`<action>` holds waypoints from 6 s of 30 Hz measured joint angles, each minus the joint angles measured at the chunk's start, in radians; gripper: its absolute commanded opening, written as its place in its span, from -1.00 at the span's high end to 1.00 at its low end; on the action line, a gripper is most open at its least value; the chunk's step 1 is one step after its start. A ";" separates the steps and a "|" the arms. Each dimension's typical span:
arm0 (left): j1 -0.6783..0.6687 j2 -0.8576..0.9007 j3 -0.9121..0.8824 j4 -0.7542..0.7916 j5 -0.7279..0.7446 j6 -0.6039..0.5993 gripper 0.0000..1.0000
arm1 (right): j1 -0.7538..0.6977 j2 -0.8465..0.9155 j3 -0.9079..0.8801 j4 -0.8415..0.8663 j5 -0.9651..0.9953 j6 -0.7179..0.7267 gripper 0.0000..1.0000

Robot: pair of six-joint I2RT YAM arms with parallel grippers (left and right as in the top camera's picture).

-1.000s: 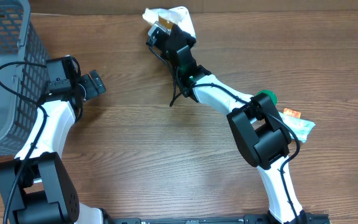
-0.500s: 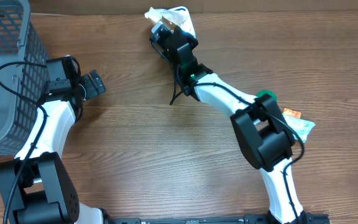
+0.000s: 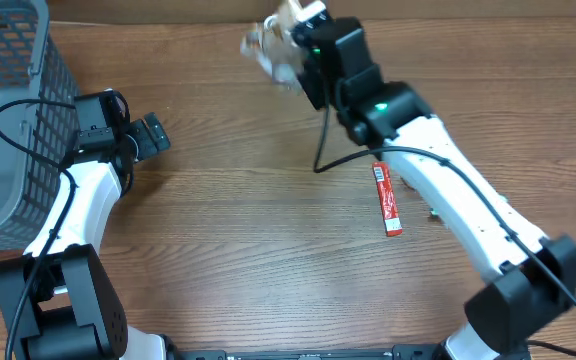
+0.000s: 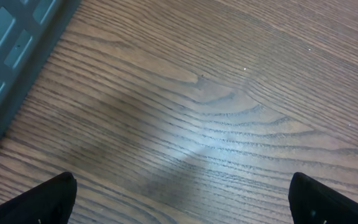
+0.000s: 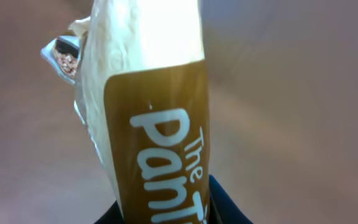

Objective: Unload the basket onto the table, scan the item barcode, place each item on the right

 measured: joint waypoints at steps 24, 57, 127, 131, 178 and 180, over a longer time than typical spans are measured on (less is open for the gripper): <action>0.000 0.000 0.000 0.000 0.000 0.000 -0.99 | -0.103 0.015 -0.266 -0.341 -0.436 0.234 -0.92; 0.000 0.000 0.000 0.000 0.000 0.000 -0.99 | -0.103 0.015 -0.262 -0.296 -0.368 0.256 -1.00; 0.000 0.000 0.000 0.000 0.000 0.000 -0.99 | -0.215 -1.218 -0.271 -0.882 -0.363 0.256 -1.00; 0.000 0.000 0.000 0.000 0.000 0.000 -0.99 | -0.216 -1.218 -0.272 -0.982 -0.341 0.251 -1.00; 0.000 0.000 0.000 0.000 0.000 0.000 -0.99 | -0.286 -1.770 -1.524 0.850 -0.294 0.200 -1.00; 0.000 0.000 0.000 0.000 0.000 0.000 -0.99 | -0.286 -1.770 -1.559 0.851 -0.294 0.200 -1.00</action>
